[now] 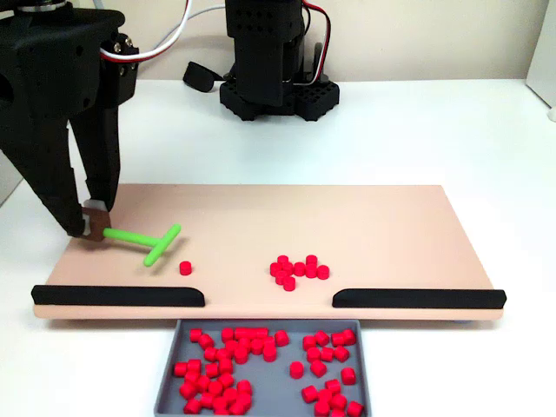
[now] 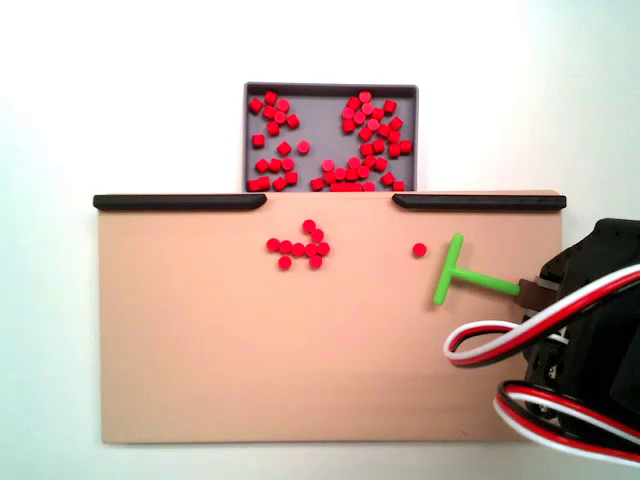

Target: Gather the right side granules

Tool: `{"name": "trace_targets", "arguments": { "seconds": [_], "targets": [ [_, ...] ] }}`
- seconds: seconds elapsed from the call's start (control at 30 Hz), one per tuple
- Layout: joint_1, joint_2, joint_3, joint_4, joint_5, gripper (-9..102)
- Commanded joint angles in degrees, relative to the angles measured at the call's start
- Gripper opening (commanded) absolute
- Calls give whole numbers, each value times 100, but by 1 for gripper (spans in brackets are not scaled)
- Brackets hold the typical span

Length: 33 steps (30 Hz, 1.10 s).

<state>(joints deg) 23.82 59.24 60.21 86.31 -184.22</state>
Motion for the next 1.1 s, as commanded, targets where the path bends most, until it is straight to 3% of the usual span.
{"name": "trace_targets", "arguments": {
  "seconds": [0.0,1.07],
  "targets": [
    [9,-35,-264,18,-1784,0],
    [-352,-378,-431,26,-1635,0]
  ]
}}
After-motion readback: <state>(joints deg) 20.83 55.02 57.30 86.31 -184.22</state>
